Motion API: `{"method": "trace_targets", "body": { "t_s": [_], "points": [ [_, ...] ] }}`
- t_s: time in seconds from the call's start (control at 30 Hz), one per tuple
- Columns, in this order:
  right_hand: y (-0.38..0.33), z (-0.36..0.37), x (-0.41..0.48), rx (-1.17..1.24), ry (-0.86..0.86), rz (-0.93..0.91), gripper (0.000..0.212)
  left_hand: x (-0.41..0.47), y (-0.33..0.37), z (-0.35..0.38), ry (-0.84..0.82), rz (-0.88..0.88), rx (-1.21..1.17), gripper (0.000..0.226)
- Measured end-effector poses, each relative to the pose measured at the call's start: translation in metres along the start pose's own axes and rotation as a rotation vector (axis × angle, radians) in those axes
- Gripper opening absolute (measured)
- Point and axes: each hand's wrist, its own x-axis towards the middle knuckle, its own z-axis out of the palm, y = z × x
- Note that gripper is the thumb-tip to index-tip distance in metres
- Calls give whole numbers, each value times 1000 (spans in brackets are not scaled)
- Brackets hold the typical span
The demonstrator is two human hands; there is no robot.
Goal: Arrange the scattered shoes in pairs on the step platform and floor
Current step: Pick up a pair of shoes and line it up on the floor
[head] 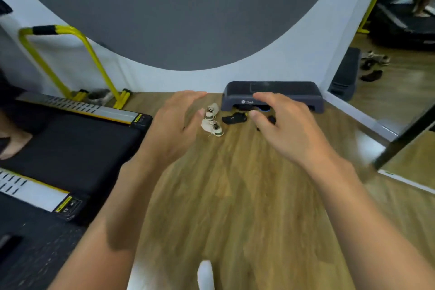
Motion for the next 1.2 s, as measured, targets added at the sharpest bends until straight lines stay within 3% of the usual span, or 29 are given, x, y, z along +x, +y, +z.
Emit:
{"method": "trace_targets", "body": {
  "t_s": [0.5, 0.97, 1.2],
  "points": [
    [54, 141, 314, -1, -97, 77, 42, 273, -215, 83, -87, -100, -109, 39],
    [164, 294, 599, 75, -353, 110, 38, 499, -374, 246, -210, -343, -131, 42],
    [233, 409, 701, 130, -469, 239, 41, 576, -475, 360, -230, -496, -248, 43]
  ]
}}
